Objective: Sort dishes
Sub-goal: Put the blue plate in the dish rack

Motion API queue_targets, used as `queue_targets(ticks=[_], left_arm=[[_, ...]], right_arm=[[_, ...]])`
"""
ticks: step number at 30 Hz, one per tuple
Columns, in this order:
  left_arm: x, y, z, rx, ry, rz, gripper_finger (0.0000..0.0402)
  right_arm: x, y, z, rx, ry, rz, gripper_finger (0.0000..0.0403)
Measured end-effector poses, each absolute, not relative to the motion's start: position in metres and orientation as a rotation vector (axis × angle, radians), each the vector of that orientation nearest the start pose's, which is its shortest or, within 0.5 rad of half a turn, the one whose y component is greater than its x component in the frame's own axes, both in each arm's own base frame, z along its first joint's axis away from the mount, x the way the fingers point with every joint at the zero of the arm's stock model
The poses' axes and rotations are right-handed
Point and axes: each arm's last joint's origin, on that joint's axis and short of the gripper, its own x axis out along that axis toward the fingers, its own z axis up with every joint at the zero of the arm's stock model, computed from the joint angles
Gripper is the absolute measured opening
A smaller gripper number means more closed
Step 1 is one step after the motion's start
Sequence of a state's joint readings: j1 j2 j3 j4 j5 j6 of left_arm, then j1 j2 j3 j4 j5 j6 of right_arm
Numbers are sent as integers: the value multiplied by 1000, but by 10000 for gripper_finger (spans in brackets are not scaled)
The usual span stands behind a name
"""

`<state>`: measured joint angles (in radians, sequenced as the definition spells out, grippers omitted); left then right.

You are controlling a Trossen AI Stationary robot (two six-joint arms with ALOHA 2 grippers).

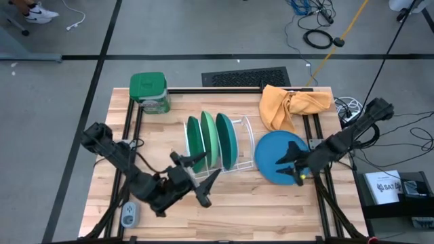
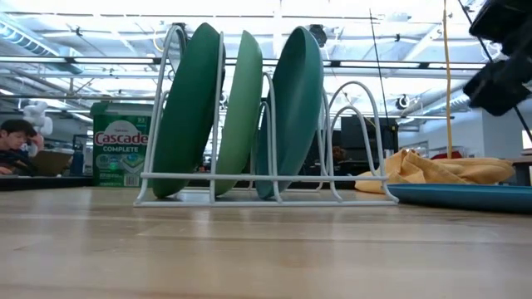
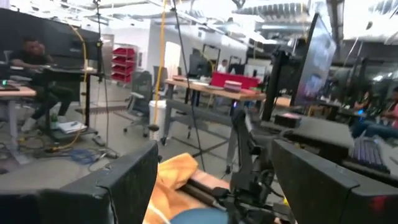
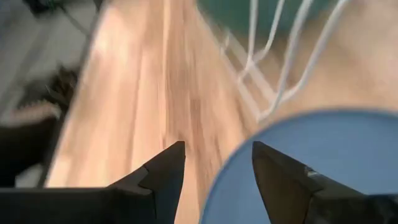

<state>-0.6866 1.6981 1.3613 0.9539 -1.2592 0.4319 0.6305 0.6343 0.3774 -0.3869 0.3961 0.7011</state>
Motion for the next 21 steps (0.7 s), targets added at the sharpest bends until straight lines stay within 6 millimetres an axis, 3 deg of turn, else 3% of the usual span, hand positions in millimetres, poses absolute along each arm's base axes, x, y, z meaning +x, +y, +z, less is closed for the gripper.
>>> queue_targets(ticks=[4,7,11,21], left_arm=[[300,-221,377,-7,-144,595,309],[306,-227,357,69,-55,532,308],[309,-230,342,30,-4,465,304],[297,-244,341,23,1,424,292]], right_arm=[[135,87,190,324,791,-17,182],[149,98,189,281,871,-50,179],[163,111,193,221,972,-69,168],[162,141,177,134,1325,-183,158]])
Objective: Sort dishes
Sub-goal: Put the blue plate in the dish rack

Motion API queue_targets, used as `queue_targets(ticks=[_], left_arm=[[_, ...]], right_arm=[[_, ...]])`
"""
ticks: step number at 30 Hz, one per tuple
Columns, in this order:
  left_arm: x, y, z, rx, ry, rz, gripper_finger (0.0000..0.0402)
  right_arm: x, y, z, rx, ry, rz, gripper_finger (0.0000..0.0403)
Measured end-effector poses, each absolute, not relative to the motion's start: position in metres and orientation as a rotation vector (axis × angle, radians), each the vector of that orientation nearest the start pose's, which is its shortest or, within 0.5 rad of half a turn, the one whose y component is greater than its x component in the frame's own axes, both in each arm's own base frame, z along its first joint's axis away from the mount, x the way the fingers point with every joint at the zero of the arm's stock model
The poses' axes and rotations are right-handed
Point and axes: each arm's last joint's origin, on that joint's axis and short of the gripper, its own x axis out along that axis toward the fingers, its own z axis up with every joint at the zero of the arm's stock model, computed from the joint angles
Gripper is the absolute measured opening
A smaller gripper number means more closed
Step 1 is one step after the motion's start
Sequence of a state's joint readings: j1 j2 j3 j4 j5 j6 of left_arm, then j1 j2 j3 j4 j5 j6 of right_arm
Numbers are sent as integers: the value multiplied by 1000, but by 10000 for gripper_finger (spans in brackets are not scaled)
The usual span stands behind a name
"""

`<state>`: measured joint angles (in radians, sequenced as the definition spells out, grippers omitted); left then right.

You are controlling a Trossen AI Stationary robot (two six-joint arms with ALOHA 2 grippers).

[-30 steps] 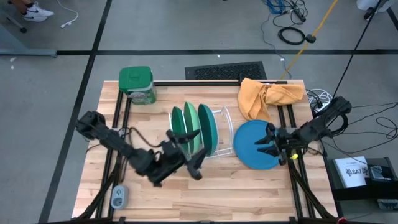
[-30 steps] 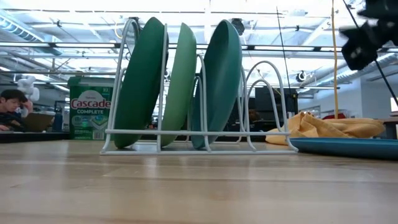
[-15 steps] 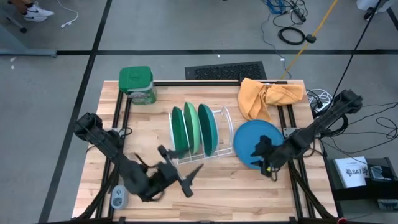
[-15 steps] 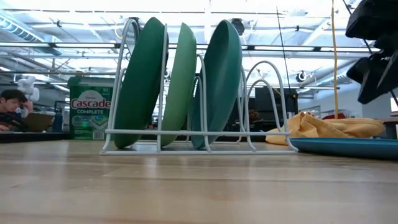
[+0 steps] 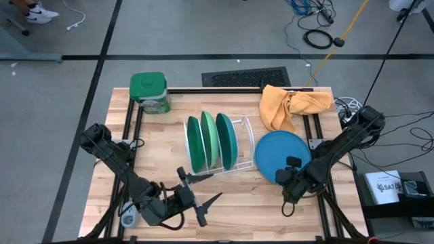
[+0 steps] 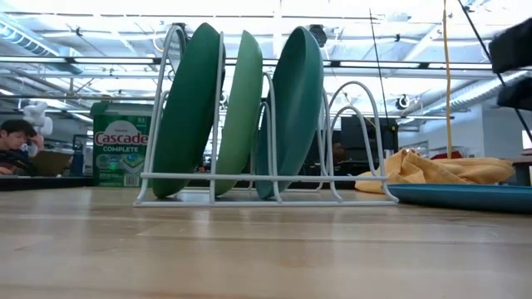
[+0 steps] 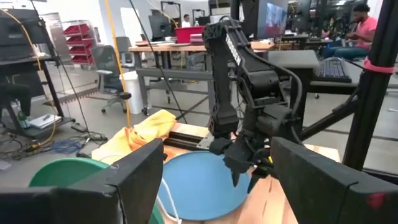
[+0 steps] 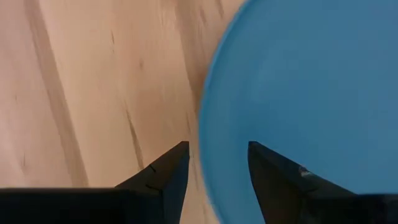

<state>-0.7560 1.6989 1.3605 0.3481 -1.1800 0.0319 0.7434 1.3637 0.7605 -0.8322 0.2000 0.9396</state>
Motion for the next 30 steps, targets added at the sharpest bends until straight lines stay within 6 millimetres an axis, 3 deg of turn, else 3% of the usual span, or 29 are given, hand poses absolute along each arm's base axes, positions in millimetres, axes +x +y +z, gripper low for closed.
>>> queue_targets(ticks=[9,18,22,27,30], left_arm=[[294,-247,341,23,1,413,292],[294,-247,342,21,0,414,292],[294,-247,342,21,0,414,292],[294,-247,342,17,-3,414,292],[294,-247,342,13,-5,414,292]], right_arm=[[155,153,156,60,1427,-242,157],[158,159,134,-128,1476,-220,150],[160,161,129,-180,1496,-146,107],[162,162,128,-216,1487,-99,24],[162,162,130,-215,1481,-88,14]])
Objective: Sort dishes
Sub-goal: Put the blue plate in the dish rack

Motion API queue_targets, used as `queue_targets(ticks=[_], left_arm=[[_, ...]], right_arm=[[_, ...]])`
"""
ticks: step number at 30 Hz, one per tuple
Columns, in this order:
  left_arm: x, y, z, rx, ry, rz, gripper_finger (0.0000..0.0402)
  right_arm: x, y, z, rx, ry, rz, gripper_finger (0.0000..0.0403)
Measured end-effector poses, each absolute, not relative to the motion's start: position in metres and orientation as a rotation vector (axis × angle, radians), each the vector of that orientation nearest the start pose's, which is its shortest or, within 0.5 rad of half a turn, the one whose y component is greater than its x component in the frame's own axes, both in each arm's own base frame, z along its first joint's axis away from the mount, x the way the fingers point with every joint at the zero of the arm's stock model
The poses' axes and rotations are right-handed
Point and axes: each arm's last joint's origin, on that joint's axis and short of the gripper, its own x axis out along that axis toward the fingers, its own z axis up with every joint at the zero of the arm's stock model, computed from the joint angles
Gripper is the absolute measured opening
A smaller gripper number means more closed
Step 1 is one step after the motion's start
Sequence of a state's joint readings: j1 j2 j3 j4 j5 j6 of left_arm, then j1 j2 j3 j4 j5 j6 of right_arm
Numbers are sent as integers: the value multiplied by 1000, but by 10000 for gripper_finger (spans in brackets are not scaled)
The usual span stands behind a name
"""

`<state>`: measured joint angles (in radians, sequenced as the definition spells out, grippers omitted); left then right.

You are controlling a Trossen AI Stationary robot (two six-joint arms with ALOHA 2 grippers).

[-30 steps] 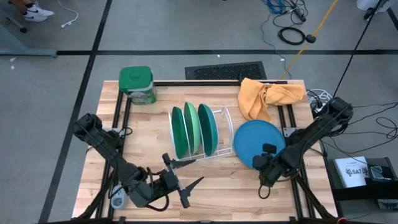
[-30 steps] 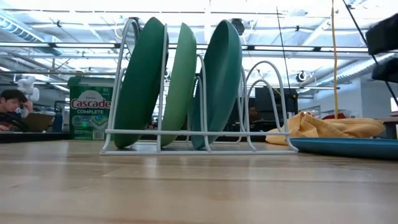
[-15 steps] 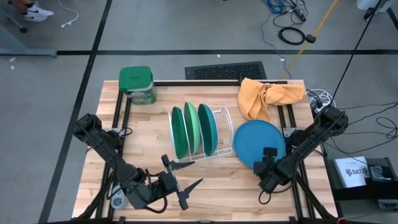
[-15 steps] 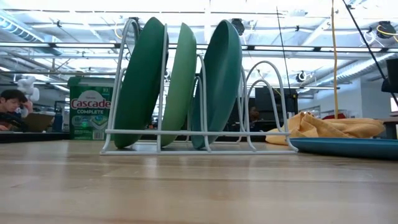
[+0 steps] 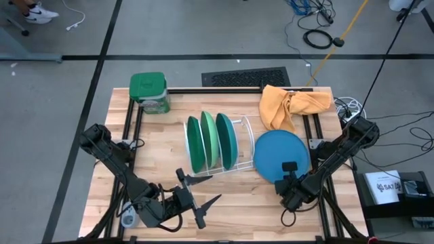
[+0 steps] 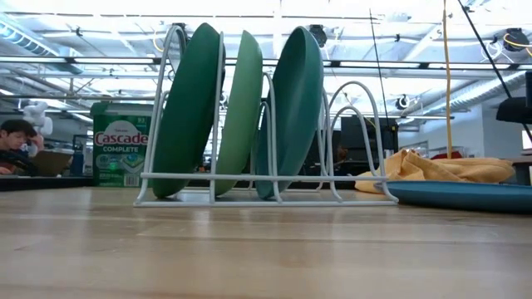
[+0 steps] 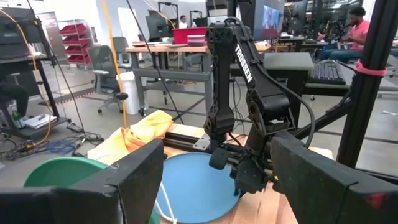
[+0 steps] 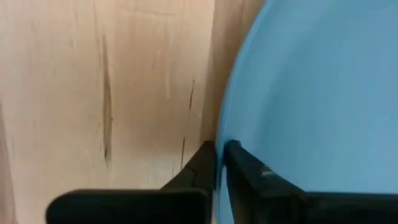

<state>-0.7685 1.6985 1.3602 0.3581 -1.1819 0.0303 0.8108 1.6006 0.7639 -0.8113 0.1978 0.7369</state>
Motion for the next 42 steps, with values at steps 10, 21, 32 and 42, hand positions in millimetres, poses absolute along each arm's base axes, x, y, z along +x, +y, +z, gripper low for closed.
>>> queue_targets(ticks=[10,21,32,42], left_arm=[[296,-253,342,53,-1,204,292],[319,-251,321,98,45,27,292],[344,-231,308,46,88,-114,292],[372,-236,301,74,264,-144,286]], right_arm=[[175,191,192,-121,1556,143,2],[189,217,309,-57,1504,534,1],[200,204,392,-103,1206,651,0],[212,190,400,-145,1148,676,0]])
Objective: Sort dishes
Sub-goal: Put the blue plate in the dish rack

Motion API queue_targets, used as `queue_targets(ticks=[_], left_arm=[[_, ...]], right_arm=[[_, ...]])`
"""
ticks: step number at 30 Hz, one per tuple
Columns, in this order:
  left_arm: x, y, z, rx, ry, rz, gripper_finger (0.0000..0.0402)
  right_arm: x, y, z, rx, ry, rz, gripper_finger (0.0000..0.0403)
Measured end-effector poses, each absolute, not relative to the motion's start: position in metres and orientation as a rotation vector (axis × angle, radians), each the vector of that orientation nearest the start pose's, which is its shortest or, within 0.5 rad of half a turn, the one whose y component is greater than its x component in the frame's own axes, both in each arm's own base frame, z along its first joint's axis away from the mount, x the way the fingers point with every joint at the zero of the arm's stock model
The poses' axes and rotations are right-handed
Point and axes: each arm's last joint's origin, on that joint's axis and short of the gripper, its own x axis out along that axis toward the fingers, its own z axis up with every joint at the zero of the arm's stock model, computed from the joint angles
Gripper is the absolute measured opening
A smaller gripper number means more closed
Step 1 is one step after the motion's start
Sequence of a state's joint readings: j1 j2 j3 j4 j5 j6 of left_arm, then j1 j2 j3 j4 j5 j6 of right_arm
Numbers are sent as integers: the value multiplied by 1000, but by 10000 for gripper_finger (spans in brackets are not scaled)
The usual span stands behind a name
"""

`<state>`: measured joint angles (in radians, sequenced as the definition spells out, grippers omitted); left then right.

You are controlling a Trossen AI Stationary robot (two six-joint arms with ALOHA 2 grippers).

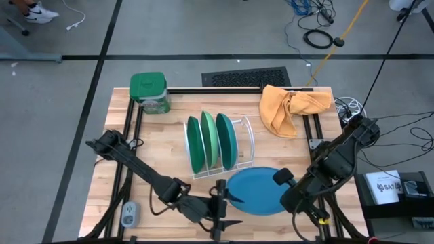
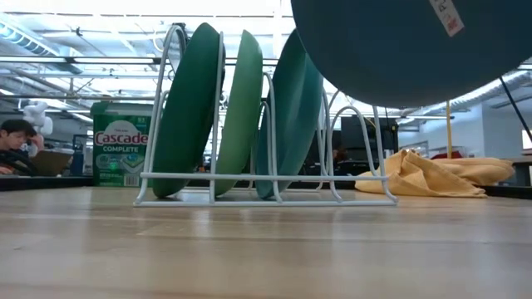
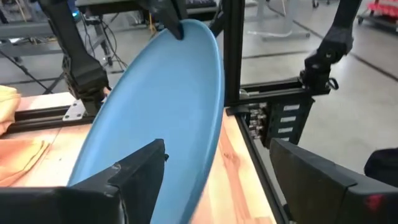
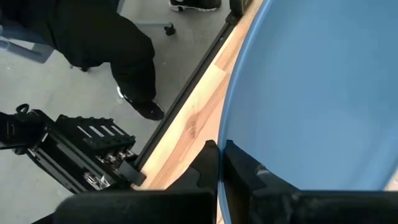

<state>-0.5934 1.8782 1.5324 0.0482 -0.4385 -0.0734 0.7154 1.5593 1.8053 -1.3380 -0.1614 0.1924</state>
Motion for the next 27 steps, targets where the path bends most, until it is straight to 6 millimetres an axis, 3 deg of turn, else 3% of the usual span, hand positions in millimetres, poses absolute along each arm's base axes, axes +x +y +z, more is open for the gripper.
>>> queue_targets(ticks=[5,14,16,22,27], left_arm=[[386,-237,311,94,311,-145,236],[391,-233,336,68,299,-213,34],[392,-232,336,47,302,-258,9],[393,-231,337,-1,294,-245,29],[393,-233,339,-17,276,-251,77]], right_arm=[[213,189,400,-149,1142,708,0],[212,190,402,-159,1136,753,0],[211,189,406,-167,1112,766,0],[209,187,420,-192,1052,801,0],[208,187,422,-195,1047,810,0]])
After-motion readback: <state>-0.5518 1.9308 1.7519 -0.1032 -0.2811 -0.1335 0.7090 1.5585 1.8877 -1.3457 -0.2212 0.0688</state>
